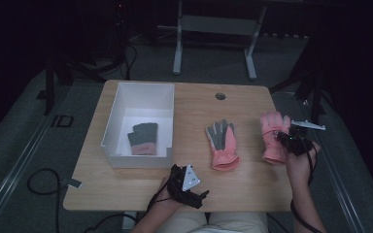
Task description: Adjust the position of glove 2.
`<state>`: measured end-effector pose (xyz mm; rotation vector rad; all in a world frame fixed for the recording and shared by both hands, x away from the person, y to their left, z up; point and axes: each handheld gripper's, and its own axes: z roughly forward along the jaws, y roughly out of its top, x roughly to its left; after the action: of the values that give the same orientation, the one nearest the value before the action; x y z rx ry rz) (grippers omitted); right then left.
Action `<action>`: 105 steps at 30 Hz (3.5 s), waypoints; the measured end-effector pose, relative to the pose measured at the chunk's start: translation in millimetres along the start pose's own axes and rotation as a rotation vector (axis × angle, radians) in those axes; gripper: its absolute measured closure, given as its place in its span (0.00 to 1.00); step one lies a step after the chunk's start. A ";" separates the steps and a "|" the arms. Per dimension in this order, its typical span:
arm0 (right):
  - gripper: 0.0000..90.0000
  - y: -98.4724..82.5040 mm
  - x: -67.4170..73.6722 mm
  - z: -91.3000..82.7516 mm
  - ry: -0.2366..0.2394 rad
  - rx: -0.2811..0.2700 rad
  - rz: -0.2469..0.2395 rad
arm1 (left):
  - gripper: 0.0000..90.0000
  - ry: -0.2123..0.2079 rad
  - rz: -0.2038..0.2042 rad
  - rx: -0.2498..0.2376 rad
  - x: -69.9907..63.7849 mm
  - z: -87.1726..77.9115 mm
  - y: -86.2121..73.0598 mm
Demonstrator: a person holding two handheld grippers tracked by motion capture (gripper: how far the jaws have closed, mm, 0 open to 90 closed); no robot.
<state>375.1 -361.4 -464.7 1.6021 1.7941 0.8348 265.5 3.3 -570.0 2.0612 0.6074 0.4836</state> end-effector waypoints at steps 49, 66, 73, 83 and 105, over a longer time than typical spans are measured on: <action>0.72 -8.1 3.2 38.4 0.244 0.084 -0.228 | 0.01 -0.008 0.009 0.003 0.2 -0.2 -1.0; 0.70 -20.2 14.5 68.0 0.212 0.149 -0.297 | 0.01 -0.011 0.007 -0.004 0.4 -2.0 -1.3; 0.89 -25.6 16.8 72.8 0.195 0.144 -0.239 | 0.01 -0.014 0.011 0.000 -0.5 -1.6 -1.3; 0.98 -15.0 16.2 54.9 0.186 0.117 -0.207 | 0.01 -0.011 0.002 0.000 0.9 -1.8 -2.1; 0.98 54.2 71.8 -35.7 0.215 -0.064 -0.224 | 0.01 -0.005 -0.001 -0.001 0.2 -1.7 -2.4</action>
<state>374.0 -288.2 -401.4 1.2817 2.0298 0.9766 264.2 5.6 -571.2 2.0606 0.6050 0.4780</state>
